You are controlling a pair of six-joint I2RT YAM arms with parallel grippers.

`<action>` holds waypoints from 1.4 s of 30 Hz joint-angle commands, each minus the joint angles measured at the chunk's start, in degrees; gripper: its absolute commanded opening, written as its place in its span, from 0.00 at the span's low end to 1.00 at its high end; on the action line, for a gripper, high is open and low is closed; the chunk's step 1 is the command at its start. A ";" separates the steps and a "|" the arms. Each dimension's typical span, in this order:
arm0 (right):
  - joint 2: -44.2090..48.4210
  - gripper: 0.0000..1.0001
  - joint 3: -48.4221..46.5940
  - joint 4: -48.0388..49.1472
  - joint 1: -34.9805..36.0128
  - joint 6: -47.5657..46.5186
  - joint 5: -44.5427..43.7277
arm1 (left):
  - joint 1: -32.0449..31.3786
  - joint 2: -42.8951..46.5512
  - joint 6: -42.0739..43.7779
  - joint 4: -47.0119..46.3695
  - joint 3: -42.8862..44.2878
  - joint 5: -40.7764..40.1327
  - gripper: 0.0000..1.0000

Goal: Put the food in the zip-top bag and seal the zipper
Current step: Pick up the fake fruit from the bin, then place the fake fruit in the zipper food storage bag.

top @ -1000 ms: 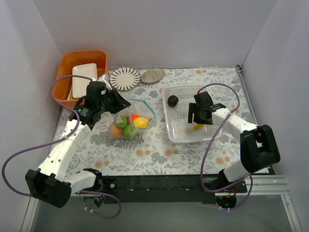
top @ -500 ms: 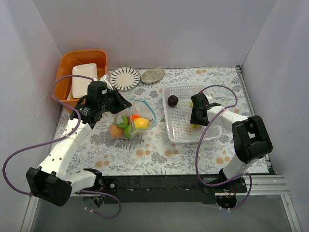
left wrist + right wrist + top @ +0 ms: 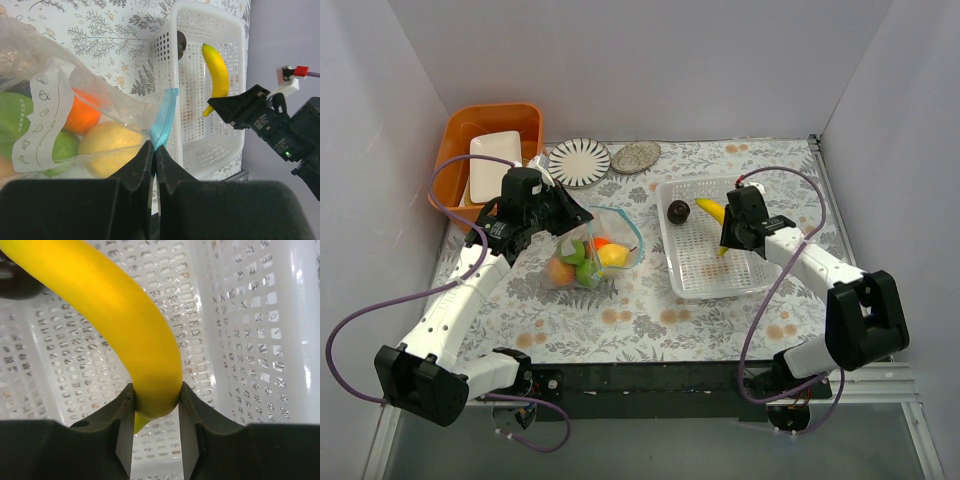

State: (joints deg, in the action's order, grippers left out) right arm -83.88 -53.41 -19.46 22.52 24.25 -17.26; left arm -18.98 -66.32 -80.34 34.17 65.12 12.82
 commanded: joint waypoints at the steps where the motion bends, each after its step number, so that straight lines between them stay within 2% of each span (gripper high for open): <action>1: 6.35 0.15 -0.38 0.31 -0.20 -4.11 4.49 | -0.18 0.32 0.44 -1.39 -0.17 0.45 0.00; 4: 9.77 0.16 -0.64 0.13 -0.11 -5.35 7.67 | -0.18 0.41 0.35 -1.48 -0.43 0.54 0.00; 8: 12.86 0.17 -2.57 1.27 -0.11 -9.47 18.72 | -0.18 0.58 0.09 -1.74 -0.44 0.63 0.00; 10: 12.25 0.20 -5.81 -0.48 -0.02 -10.80 24.26 | -0.18 0.41 0.18 -1.83 -0.44 0.80 0.00; 17: 9.79 0.21 -11.36 -3.82 1.47 -14.05 35.53 | -0.18 -0.12 0.18 -1.92 -0.61 2.21 0.00; 23: 5.67 0.23 -16.55 -8.92 6.56 -17.48 43.25 | -0.18 -0.21 0.00 -2.27 -0.61 2.74 0.00; 30: 1.44 0.23 -21.56 -13.40 12.62 -17.84 40.29 | -0.18 -0.12 0.35 -2.88 -0.70 3.70 0.00; 33: -1.90 0.23 -25.59 -19.00 13.33 -16.52 39.58 | -0.18 -0.21 0.35 -3.15 -0.79 4.23 0.00; 36: -4.19 0.23 -28.06 -20.61 14.73 -15.82 38.79 | -0.18 -0.65 0.71 -3.06 -0.79 4.93 0.00; 42: -10.76 0.21 -34.37 -26.05 17.98 -14.76 32.83 | -0.18 -1.26 0.97 -3.59 -0.61 6.78 0.00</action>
State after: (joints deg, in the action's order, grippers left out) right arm -90.80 -81.49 -39.77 38.06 8.75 20.10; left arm -18.98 -67.68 -80.12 32.05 64.40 17.26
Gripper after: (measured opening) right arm 0.407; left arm 0.019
